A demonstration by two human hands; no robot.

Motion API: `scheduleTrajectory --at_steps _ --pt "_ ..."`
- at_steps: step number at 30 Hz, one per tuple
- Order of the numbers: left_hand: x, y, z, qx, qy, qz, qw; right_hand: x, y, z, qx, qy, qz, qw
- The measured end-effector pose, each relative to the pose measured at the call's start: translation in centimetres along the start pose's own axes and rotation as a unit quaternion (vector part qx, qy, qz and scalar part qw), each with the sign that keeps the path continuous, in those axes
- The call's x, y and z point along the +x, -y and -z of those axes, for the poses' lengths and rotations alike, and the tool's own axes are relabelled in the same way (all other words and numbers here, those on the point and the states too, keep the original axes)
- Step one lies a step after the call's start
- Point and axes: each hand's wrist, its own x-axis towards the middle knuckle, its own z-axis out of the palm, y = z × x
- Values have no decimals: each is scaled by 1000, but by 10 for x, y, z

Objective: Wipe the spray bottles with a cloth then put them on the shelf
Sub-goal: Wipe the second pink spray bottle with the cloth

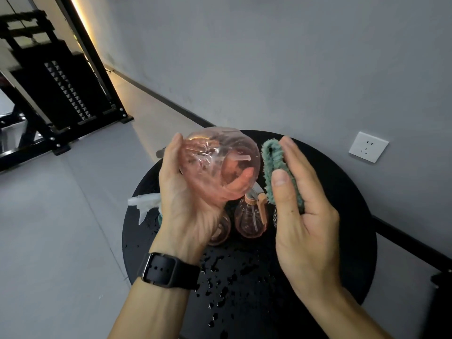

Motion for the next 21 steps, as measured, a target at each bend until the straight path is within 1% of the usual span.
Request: scheduleTrajectory --at_steps 7,12,18,21 --pt "0 3 0 8 -3 6 1000 5 9 -13 -4 -2 8 1000" --pt "-2 9 -5 -12 -2 9 1000 10 11 -20 -28 8 25 999" --pt "4 16 -2 -17 26 -25 999 8 8 -28 -78 27 101 991" --pt "5 16 2 -17 44 -21 999 5 4 -28 -107 46 141 983"
